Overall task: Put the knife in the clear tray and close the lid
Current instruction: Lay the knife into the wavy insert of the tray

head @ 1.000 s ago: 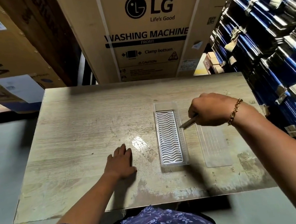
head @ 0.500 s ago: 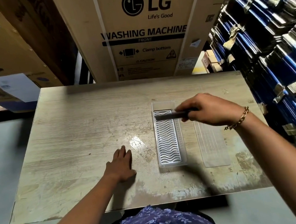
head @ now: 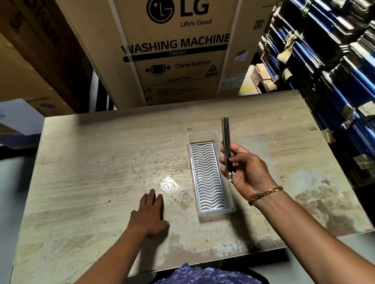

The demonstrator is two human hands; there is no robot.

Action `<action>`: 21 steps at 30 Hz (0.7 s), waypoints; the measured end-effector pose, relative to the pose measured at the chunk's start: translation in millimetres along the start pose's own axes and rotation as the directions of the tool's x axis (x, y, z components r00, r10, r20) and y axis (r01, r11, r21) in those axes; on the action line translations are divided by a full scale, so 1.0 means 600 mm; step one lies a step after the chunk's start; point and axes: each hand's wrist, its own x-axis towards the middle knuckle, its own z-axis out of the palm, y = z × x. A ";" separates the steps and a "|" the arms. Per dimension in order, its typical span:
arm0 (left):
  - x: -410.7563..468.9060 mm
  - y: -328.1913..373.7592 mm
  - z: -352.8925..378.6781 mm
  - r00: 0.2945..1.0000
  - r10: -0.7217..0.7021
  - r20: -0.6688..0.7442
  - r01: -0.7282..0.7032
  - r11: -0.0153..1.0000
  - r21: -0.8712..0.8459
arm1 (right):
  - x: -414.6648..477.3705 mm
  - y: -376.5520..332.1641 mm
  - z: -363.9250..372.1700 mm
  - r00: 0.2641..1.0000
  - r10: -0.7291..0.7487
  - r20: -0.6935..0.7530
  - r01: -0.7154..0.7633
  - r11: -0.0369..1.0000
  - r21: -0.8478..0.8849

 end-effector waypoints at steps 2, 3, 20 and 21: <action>0.001 -0.001 0.001 1.000 0.001 0.002 -0.001 1.000 -0.002 | 0.003 0.000 0.002 0.999 -0.001 -0.052 -0.003 0.997 -0.072; 0.001 -0.002 0.001 1.000 0.000 0.002 0.000 1.000 -0.003 | 0.006 0.002 0.003 0.997 -0.004 -0.082 -0.006 0.992 -0.124; -0.030 -0.019 0.016 0.999 0.038 -0.025 -0.038 0.999 0.012 | 0.158 0.114 -0.007 0.982 -0.118 -0.145 -0.147 -0.008 -0.989; -0.035 -0.020 0.018 0.999 0.039 -0.027 -0.038 0.999 0.010 | 0.163 0.118 -0.006 0.980 -0.119 -0.158 -0.164 -0.041 -0.986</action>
